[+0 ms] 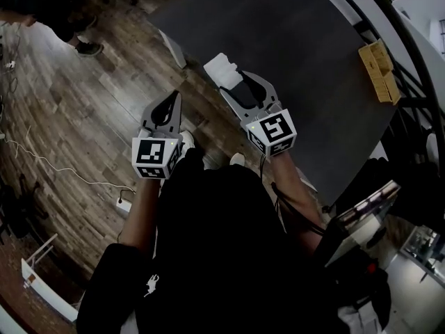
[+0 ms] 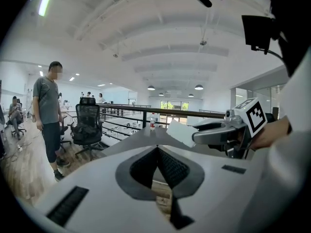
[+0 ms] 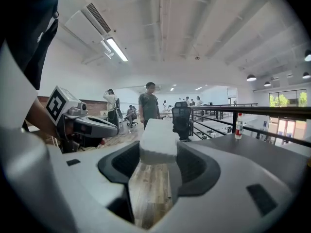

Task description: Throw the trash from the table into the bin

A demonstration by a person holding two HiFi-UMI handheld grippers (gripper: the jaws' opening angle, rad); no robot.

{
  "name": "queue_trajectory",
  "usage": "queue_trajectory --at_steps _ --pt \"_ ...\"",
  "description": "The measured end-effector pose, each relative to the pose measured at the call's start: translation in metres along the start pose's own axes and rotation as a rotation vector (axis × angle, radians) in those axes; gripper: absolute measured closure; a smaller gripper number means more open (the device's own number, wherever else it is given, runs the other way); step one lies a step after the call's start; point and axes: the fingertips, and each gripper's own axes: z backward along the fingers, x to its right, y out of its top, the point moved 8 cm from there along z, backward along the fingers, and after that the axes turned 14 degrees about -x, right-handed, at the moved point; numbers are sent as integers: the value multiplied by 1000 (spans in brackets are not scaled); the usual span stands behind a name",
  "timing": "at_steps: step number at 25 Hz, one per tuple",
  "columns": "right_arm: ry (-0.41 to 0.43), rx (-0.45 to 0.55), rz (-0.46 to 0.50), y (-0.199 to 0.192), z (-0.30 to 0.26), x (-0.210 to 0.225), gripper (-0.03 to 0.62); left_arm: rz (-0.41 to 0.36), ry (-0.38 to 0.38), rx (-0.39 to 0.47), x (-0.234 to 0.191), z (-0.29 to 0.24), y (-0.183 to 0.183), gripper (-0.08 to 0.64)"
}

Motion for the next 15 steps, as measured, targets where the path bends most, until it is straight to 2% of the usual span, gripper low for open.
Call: queue_trajectory --at_steps 8,15 --pt "-11 -33 -5 34 -75 -35 347 12 -18 21 -93 5 -1 551" --pt "3 -48 -7 64 -127 -52 347 64 42 30 -166 26 -8 551"
